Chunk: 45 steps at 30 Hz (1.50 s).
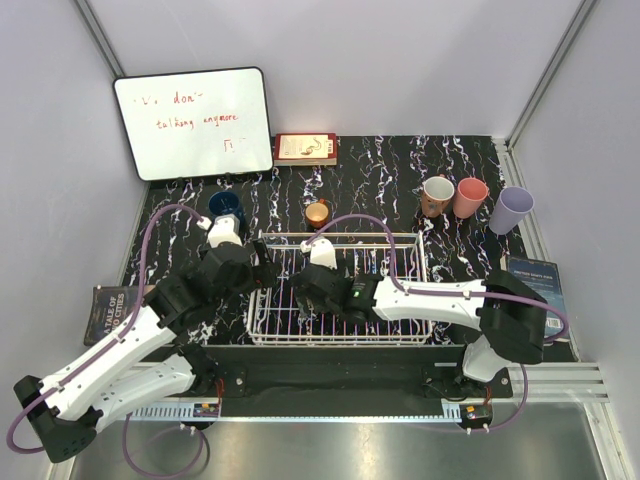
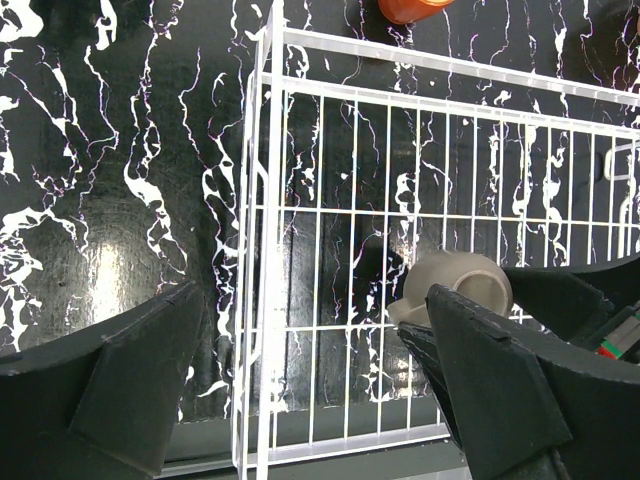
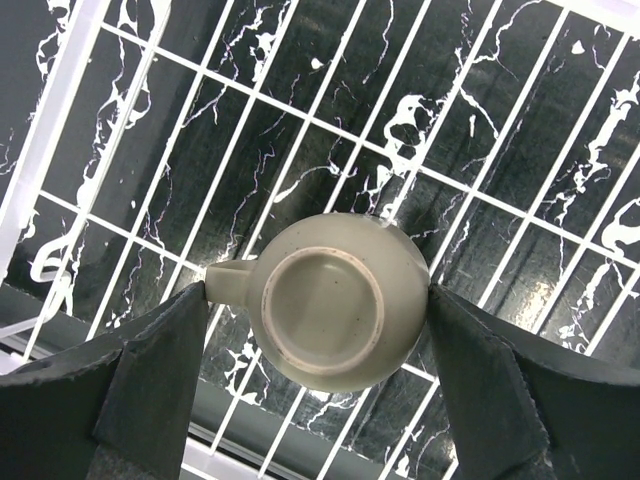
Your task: Unload the cups from the dish rack
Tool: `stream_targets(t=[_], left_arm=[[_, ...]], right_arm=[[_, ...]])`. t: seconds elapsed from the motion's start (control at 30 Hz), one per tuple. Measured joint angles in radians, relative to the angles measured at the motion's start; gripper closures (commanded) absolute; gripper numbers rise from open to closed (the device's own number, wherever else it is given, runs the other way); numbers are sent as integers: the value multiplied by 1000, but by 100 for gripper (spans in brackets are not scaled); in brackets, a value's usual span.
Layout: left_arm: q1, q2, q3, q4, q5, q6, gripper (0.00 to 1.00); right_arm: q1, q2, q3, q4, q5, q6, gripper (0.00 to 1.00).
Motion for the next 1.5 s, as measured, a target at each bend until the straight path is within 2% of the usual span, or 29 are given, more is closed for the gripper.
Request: stream_targets(t=[0.1,0.4,0.57,1.13,1.5], left_arm=[[0,0,0,3,0,0,2],[0,0,0,3,4,0,2],[0,0,0,4,5,0,2],[0,5,-16,16,21,-13,2],[0,20,-25,18,31,-30,2]], right_arm=[[0,-12,-4,-10,-2,3,16],[0,-80,-7,-50,-6,-14,0],[0,-113,-10,-49,-7,-26,5],[0,-132,-30,-87,0,-49,0],[0,3,66,-127,14,89,3]])
